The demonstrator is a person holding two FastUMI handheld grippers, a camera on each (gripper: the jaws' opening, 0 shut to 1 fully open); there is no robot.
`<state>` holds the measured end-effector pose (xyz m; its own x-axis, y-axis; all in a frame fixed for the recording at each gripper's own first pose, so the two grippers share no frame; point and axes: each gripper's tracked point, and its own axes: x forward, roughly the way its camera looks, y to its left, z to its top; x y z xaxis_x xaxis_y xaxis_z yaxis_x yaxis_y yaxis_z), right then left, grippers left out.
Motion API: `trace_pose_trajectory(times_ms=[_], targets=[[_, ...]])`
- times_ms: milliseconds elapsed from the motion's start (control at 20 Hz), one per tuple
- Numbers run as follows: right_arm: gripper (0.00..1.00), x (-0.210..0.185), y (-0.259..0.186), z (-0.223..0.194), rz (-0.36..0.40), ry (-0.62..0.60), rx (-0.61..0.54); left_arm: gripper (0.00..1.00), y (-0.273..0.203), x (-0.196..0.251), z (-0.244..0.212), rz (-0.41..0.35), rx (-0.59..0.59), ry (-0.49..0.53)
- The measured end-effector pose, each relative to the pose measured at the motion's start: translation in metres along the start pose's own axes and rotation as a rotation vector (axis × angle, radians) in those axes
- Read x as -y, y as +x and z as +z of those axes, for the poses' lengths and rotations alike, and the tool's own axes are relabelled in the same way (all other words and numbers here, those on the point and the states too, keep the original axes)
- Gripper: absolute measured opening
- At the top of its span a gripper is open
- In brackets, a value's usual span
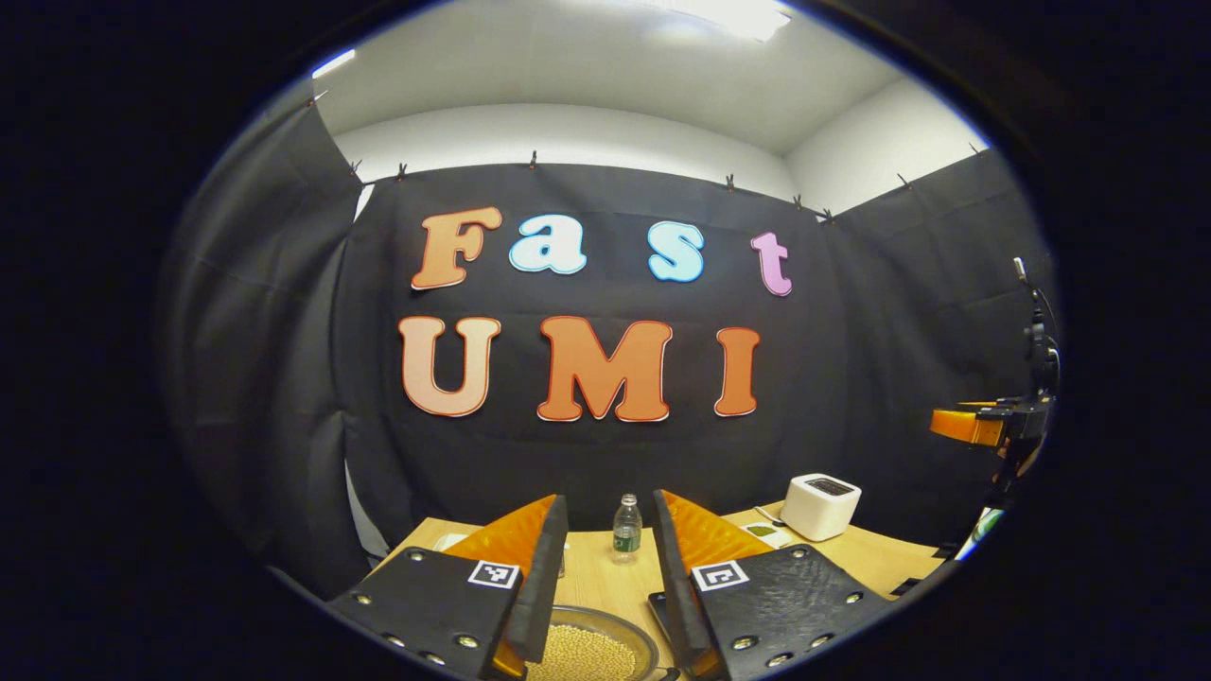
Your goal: First push the handle of the pot to place it horizontally, then grasp the pot with both hands and set it on the induction cooktop.
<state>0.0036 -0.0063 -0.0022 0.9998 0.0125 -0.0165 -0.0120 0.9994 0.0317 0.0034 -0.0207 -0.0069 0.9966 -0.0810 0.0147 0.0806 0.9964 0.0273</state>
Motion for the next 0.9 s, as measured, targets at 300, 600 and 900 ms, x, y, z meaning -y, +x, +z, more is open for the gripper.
trace_pose_trajectory(times_ms=[300, 600, 900], targets=[[1.0, 0.0, 0.0, -0.005, 0.006, 0.018, -0.011, 0.17, -0.002, 0.026, -0.006, -0.075, 0.001, -0.024], [0.95, 0.002, -0.002, -0.008, 0.008, 0.014, -0.017, 0.02, -0.006, 0.038, -0.046, -0.129, -0.075, -0.061], [0.95, 0.006, -0.005, -0.011, 0.0, 0.015, -0.019, 0.03, -0.024, 0.037, -0.112, -0.128, -0.203, -0.02]])
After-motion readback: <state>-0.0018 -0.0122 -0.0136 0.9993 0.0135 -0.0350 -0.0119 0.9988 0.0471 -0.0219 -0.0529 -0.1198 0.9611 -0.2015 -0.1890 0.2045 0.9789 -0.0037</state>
